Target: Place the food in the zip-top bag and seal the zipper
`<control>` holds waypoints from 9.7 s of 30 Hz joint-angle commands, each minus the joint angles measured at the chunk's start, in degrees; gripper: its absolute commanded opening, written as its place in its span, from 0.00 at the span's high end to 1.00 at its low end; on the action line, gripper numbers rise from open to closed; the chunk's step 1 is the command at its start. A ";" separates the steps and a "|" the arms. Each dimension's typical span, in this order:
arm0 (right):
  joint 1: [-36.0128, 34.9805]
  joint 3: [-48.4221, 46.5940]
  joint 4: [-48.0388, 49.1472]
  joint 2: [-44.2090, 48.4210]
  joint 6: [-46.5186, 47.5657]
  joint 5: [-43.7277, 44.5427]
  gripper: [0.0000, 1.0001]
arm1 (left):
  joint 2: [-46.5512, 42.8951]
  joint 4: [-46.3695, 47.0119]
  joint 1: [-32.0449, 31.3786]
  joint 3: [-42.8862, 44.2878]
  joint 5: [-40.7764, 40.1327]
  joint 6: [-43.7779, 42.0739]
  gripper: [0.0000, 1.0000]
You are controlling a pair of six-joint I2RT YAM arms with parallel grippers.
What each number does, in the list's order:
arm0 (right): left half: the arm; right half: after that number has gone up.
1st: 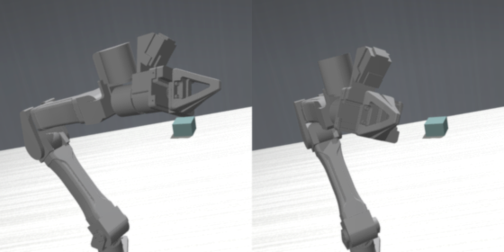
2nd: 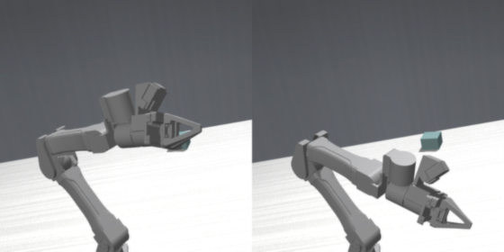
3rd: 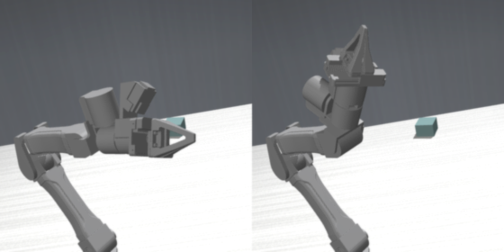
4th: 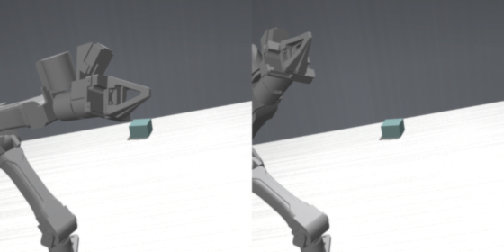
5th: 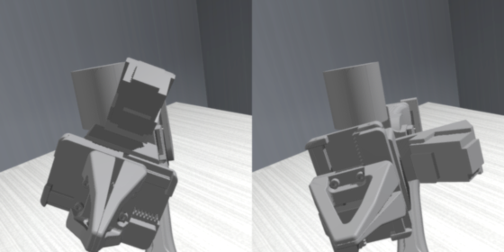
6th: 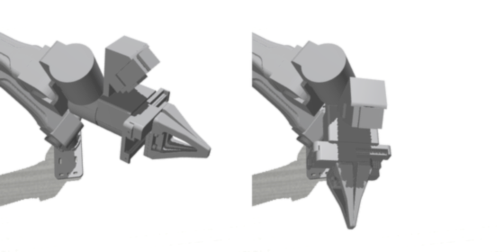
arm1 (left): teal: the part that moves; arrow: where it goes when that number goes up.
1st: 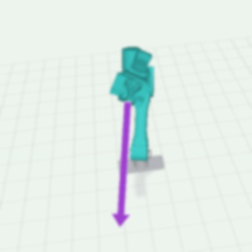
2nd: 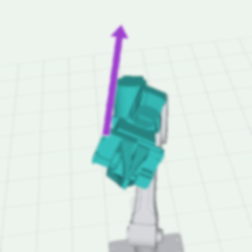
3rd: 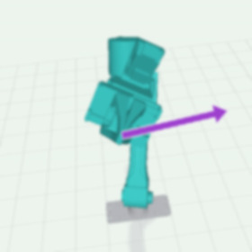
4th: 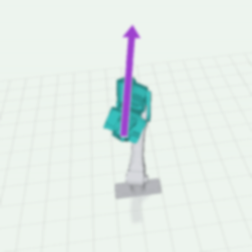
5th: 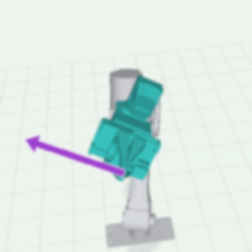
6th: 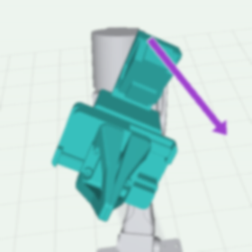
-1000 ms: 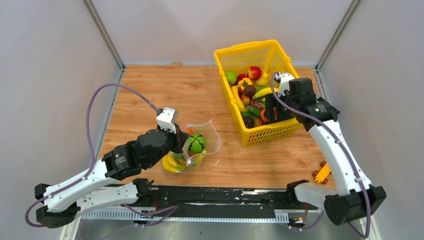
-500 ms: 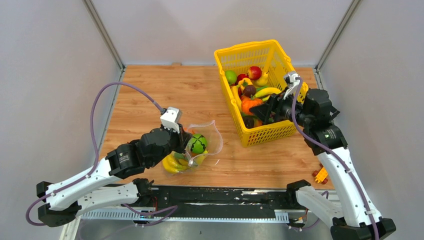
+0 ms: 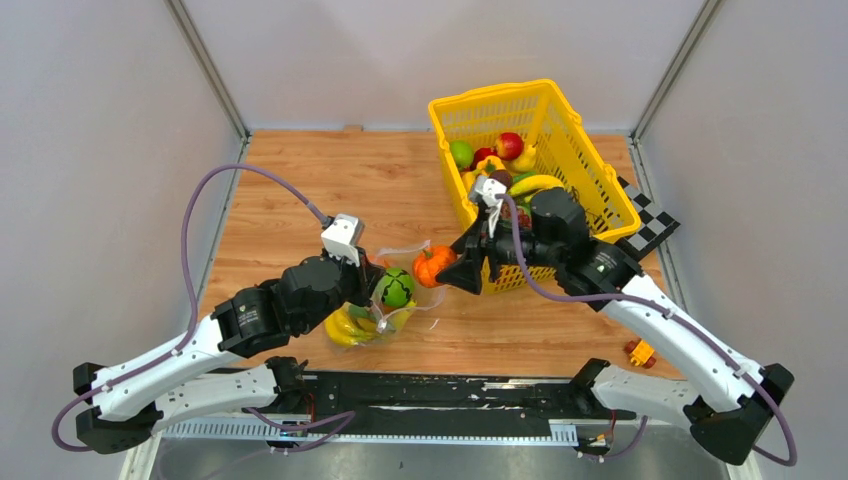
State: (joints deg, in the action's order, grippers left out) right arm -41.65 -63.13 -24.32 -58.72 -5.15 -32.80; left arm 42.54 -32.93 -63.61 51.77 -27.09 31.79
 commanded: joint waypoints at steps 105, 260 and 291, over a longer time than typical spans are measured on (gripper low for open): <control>-16.91 -13.50 7.59 -16.23 -7.67 22.37 0.63 | -2.56 -19.50 0.06 16.02 -7.55 -4.09 1.00; -26.19 7.49 9.80 -4.04 -16.70 47.68 0.73 | -4.93 3.48 0.17 0.89 -8.61 13.78 0.99; -21.45 -2.40 13.38 -7.18 -12.14 35.94 1.00 | -7.81 -3.04 0.25 4.42 -4.37 1.76 0.56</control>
State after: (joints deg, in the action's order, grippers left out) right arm -63.77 -62.02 -14.90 -66.30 -17.08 6.02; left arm 34.96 -39.05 -63.37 55.53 -33.04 35.62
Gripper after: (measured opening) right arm 0.015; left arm 0.370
